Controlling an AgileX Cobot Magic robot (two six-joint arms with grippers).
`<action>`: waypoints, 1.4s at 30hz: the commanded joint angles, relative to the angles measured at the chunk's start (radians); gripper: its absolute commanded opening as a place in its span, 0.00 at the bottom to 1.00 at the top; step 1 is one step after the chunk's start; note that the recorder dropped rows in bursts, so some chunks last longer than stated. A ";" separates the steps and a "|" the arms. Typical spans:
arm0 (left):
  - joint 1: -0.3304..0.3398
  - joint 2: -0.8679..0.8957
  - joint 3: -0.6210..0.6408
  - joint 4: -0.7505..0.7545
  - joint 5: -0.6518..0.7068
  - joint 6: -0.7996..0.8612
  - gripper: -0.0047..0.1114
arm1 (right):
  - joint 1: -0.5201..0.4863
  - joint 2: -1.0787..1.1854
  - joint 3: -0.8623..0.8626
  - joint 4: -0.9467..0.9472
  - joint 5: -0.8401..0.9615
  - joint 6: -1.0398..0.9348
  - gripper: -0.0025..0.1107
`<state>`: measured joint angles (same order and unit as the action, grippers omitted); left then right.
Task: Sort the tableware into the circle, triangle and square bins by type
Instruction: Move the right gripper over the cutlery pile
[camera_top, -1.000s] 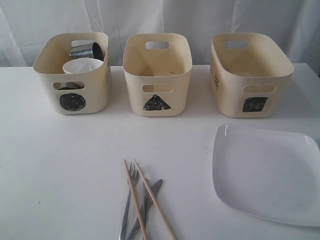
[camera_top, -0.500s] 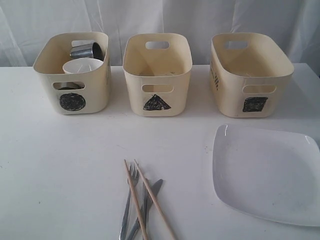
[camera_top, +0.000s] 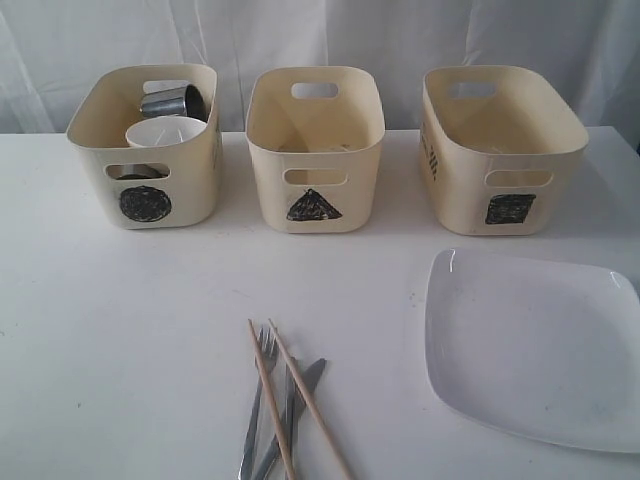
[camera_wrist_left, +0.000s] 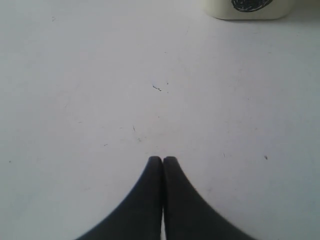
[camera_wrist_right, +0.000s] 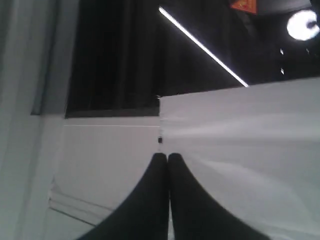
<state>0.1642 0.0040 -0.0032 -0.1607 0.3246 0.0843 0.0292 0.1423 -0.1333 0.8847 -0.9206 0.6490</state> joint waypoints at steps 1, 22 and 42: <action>0.005 -0.004 0.003 -0.010 0.026 0.002 0.04 | -0.009 0.268 -0.322 -0.453 0.151 -0.361 0.02; 0.005 -0.004 0.003 -0.010 0.026 0.002 0.04 | 0.123 1.280 -1.004 -0.325 1.972 -1.134 0.02; 0.005 -0.004 0.003 -0.010 0.026 0.002 0.04 | 0.551 1.631 -1.004 -0.632 1.801 -0.870 0.02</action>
<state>0.1642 0.0040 -0.0032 -0.1607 0.3246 0.0863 0.5604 1.7457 -1.1342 0.2864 0.8939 -0.2266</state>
